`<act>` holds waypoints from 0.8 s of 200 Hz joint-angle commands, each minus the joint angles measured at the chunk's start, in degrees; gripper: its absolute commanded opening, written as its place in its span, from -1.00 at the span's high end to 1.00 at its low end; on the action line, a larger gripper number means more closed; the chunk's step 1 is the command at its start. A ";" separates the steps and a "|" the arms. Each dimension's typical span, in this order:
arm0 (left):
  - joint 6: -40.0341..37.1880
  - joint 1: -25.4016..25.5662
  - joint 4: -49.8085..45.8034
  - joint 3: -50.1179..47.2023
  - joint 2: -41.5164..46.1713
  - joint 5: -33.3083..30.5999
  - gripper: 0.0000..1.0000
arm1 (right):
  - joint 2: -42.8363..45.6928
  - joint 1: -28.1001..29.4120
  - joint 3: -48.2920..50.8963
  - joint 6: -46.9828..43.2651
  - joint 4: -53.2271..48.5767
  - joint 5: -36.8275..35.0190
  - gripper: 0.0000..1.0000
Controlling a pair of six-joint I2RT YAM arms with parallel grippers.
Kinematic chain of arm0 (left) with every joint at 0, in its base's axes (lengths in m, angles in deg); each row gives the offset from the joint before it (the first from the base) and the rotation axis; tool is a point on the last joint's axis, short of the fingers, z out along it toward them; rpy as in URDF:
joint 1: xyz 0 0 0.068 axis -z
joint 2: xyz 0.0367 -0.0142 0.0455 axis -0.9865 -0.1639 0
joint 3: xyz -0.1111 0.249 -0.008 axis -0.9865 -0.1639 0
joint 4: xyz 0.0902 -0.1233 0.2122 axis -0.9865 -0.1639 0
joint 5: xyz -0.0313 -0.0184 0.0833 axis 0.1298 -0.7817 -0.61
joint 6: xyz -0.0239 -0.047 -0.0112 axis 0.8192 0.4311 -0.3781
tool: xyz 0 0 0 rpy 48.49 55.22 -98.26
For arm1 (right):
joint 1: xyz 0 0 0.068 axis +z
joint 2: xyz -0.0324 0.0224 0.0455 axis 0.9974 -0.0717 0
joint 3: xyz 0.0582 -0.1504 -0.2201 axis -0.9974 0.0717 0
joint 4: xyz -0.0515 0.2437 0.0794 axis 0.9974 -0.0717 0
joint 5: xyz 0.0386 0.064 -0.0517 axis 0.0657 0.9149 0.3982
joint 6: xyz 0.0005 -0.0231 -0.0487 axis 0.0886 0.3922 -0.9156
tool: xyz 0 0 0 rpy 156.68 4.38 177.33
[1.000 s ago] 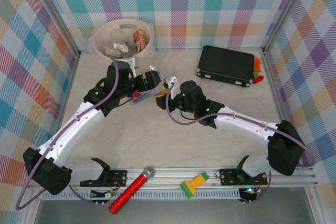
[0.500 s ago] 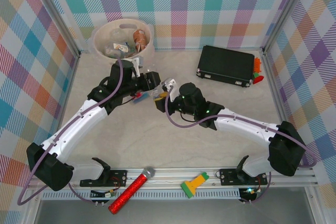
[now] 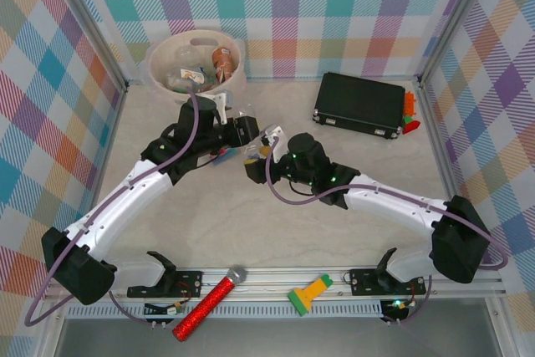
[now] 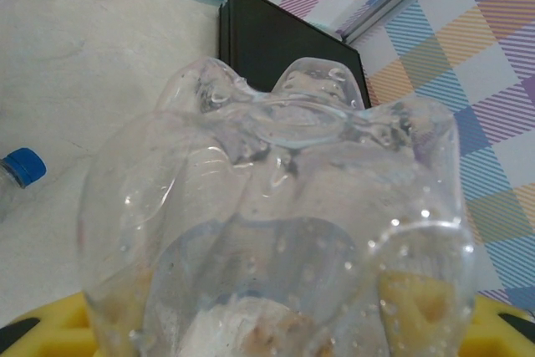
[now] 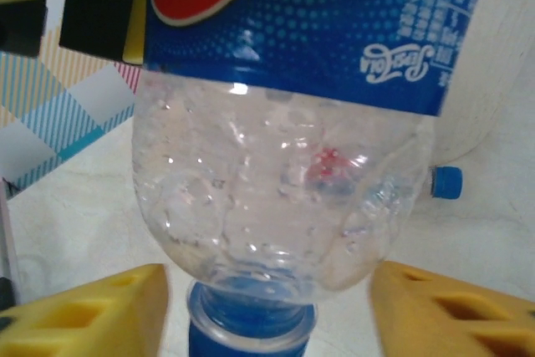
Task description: Put the plastic bottles in the bin
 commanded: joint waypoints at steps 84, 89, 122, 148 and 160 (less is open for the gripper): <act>-0.80 0.41 -2.42 4.86 3.51 -9.12 0.15 | 10.72 0.18 5.78 1.48 1.66 -10.28 -0.98; -0.79 0.38 -2.73 5.08 3.67 -10.11 0.14 | 11.56 0.18 6.23 1.52 1.72 -10.96 -0.98; -1.06 -0.88 -5.81 9.00 3.94 -15.58 0.15 | 17.04 -0.33 8.73 1.61 1.93 -14.18 -0.98; 0.08 -4.66 -9.07 14.19 2.47 -17.58 0.16 | 20.13 -0.53 9.69 1.34 1.84 -15.00 -0.98; 1.36 -7.36 -9.36 16.26 1.65 -16.55 0.16 | 21.11 -0.53 9.91 1.52 1.80 -14.80 -0.98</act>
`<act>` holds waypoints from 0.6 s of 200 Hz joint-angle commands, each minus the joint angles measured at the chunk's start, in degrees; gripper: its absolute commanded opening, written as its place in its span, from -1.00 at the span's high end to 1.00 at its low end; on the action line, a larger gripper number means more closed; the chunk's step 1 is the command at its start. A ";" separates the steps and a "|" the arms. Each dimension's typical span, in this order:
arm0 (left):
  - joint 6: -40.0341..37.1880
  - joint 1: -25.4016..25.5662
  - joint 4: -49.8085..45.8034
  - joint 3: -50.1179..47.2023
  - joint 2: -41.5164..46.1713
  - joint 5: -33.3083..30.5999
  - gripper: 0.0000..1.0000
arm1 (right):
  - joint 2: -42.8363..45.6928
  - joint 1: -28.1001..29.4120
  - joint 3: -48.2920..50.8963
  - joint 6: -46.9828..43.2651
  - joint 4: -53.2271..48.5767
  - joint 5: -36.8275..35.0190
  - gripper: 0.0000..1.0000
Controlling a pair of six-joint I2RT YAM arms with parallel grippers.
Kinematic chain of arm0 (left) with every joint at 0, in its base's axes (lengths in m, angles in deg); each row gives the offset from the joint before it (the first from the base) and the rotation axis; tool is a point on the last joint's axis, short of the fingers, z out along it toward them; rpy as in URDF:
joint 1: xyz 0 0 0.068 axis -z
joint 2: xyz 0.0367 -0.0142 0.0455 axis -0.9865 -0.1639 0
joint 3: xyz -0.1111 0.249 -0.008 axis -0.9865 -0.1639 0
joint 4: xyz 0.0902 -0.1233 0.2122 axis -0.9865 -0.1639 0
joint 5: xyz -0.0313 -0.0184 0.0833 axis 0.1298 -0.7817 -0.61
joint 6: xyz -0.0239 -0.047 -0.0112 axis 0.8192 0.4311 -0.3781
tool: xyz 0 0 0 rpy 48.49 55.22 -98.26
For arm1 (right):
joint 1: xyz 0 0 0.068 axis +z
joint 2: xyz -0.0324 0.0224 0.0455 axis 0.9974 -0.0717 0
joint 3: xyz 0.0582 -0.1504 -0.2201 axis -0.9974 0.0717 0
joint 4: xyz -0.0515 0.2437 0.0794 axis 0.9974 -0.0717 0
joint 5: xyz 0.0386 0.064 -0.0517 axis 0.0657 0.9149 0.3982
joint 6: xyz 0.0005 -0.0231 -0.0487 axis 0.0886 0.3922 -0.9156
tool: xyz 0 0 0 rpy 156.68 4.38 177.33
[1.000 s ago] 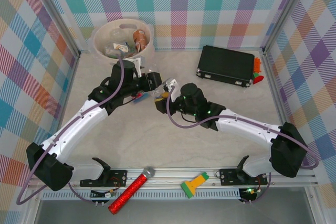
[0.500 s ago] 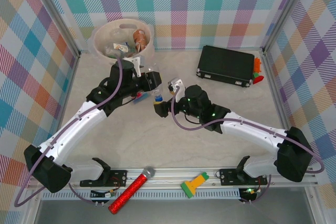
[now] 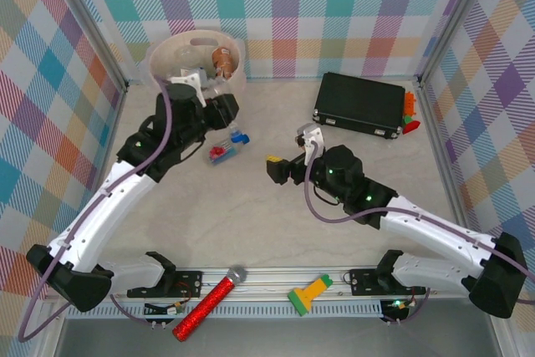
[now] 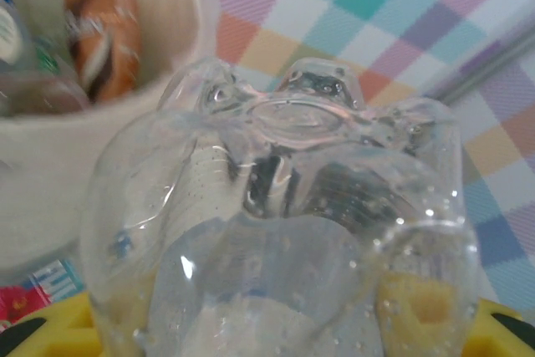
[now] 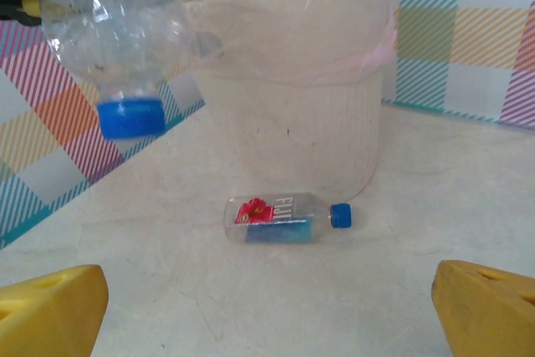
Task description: Put the plastic bottles in the bin
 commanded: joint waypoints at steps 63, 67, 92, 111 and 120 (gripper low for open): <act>9.12 -13.46 1.64 14.60 -8.20 -0.96 0.16 | 4.84 -0.34 1.50 1.13 1.47 0.57 -0.98; 9.58 -13.71 2.38 14.87 -8.62 -1.22 0.16 | 4.88 -0.35 1.53 1.27 1.48 0.62 -0.98; 10.33 -14.92 5.46 17.63 -12.45 -4.35 0.17 | 5.60 -0.35 1.69 1.55 1.13 1.26 -0.98; 12.12 -16.10 6.21 20.38 -16.04 -5.90 0.18 | 6.31 -0.35 1.73 1.64 0.78 1.48 -0.98; 13.08 -16.58 7.39 20.98 -17.67 -5.88 0.18 | 6.67 -0.34 1.84 1.56 0.78 1.60 -0.98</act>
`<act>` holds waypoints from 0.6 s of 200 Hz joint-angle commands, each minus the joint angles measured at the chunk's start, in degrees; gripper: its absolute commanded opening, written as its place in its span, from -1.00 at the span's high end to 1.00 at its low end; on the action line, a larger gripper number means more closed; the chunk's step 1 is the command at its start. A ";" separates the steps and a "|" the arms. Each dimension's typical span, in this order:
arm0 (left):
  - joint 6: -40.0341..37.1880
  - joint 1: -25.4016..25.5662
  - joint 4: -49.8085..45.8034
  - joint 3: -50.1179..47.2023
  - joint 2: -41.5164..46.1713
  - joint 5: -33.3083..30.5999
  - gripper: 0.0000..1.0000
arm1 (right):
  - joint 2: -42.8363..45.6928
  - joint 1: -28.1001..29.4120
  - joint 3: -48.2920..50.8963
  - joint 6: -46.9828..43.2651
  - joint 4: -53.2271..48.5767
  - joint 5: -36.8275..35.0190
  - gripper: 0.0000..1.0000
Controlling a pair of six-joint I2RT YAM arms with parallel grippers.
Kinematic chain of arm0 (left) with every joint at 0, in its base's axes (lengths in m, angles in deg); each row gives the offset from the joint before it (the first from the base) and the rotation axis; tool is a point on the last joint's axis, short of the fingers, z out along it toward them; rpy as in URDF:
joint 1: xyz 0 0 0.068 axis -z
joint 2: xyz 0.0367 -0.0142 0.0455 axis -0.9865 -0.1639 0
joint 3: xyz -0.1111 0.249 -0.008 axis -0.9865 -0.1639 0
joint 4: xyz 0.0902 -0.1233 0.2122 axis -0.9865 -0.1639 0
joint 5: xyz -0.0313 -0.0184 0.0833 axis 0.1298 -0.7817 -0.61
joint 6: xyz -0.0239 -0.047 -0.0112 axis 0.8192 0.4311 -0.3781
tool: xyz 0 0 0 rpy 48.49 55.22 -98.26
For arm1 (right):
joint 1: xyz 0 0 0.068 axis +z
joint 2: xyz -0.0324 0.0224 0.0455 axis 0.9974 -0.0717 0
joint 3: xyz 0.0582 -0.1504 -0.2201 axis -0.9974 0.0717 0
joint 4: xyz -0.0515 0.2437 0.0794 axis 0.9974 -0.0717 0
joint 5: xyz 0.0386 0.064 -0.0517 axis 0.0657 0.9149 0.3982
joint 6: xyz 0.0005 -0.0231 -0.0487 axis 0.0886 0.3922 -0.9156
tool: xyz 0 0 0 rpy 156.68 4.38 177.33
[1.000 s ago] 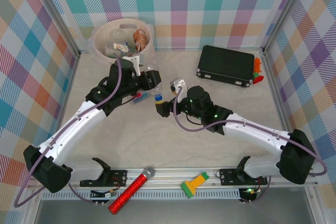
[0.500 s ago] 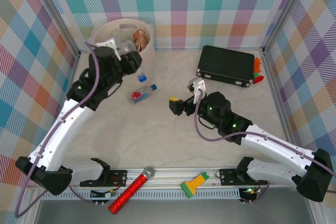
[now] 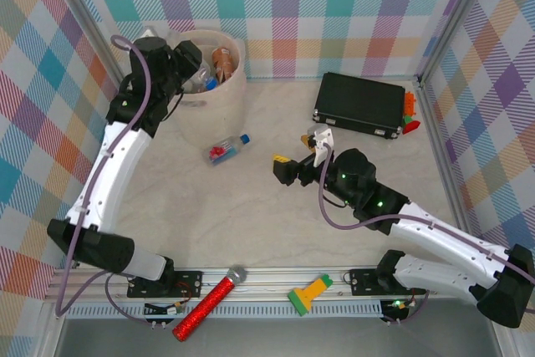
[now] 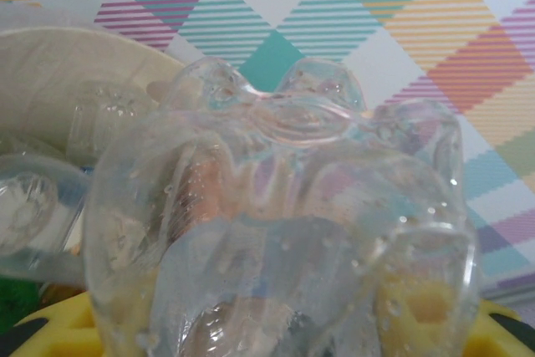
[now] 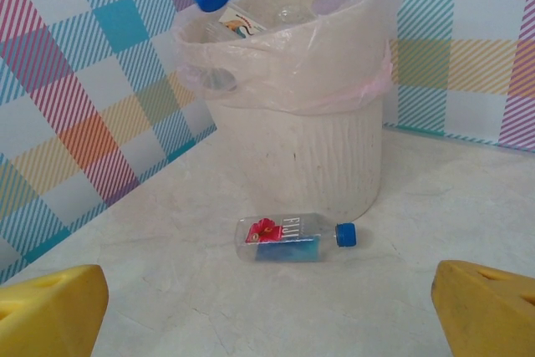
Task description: Put the plastic bottles in the bin
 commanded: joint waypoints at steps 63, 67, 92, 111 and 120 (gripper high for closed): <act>7.87 -3.78 3.40 17.09 -18.28 2.43 0.17 | 2.85 -0.35 1.03 0.62 -0.18 0.21 -0.98; 8.06 -3.78 2.51 18.33 -19.34 2.47 0.17 | 2.84 -0.34 1.03 0.52 -0.19 0.17 -0.98; 8.55 -4.03 -0.97 23.55 -23.81 2.54 0.17 | 3.11 -0.35 1.22 0.54 -0.48 -0.26 -0.98; 10.21 -4.37 -1.98 23.89 -24.86 2.12 0.17 | 3.35 -0.34 1.40 0.38 -0.56 -0.64 -0.98; 10.35 -4.50 -2.00 23.89 -25.21 2.29 0.18 | 3.39 -0.31 1.49 0.30 -0.56 -0.79 -0.98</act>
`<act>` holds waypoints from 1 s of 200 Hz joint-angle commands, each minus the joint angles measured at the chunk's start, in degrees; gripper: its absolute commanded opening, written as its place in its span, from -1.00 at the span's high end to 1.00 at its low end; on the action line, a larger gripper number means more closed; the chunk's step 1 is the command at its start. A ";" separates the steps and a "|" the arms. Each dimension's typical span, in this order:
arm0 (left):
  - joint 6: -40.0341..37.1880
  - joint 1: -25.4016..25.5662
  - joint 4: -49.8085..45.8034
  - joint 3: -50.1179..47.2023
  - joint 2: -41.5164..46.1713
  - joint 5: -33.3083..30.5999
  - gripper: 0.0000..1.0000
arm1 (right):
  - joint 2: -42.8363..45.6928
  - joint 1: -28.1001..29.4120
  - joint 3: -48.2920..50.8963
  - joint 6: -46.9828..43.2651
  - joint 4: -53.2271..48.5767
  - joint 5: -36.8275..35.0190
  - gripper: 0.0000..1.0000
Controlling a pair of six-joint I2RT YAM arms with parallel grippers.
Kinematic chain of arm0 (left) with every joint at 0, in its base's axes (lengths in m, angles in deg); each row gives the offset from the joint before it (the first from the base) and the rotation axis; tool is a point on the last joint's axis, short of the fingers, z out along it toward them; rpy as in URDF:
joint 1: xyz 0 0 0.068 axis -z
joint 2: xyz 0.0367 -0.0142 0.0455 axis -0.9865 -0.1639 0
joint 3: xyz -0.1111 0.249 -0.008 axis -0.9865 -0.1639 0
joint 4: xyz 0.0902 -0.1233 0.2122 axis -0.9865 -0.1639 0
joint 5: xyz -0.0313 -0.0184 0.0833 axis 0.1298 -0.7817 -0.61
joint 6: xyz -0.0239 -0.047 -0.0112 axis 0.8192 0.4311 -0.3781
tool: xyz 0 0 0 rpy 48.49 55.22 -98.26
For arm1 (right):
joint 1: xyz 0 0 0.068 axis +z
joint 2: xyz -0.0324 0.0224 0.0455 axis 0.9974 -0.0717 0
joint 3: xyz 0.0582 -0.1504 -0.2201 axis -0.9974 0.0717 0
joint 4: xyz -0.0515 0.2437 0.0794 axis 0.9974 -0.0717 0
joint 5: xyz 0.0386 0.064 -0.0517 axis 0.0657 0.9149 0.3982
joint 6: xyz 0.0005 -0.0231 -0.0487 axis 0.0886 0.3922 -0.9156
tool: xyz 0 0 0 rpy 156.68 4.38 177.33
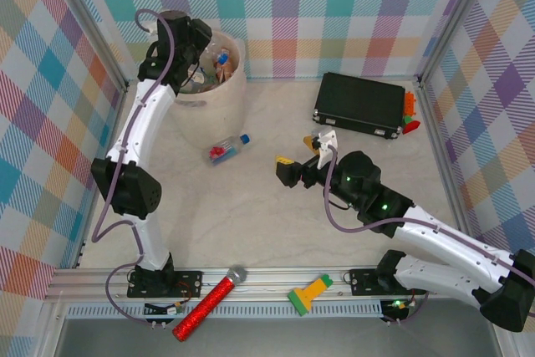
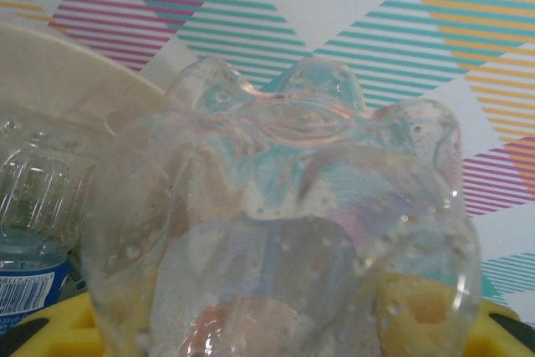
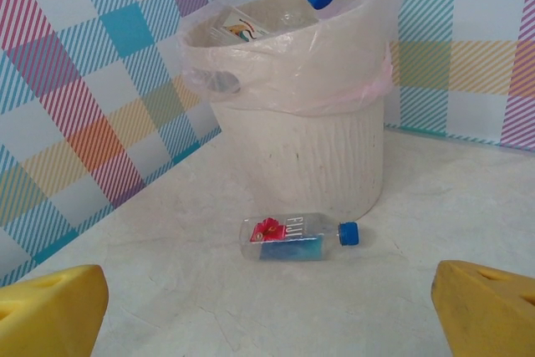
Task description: Put the plastic bottles in the bin
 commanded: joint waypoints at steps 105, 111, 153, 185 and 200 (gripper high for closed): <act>2.77 -1.95 -4.31 3.04 -1.29 0.90 -0.38 | 0.56 -0.32 0.43 -0.24 0.39 -0.86 -0.98; 2.74 -1.96 -4.66 3.19 -1.25 0.89 -0.56 | 0.55 -0.31 0.42 -0.15 0.41 -0.82 -0.98; 2.58 -2.02 -5.99 4.05 -0.63 0.62 -0.75 | 0.18 -0.30 0.22 0.01 0.54 -0.54 -0.98; 2.76 -2.04 -5.60 4.21 0.10 1.14 -0.75 | -0.12 -0.29 0.22 0.27 0.63 -0.45 -0.98; 2.57 -2.08 -5.33 4.31 0.45 1.49 -0.75 | -0.05 -0.33 0.24 0.36 0.63 -0.36 -0.98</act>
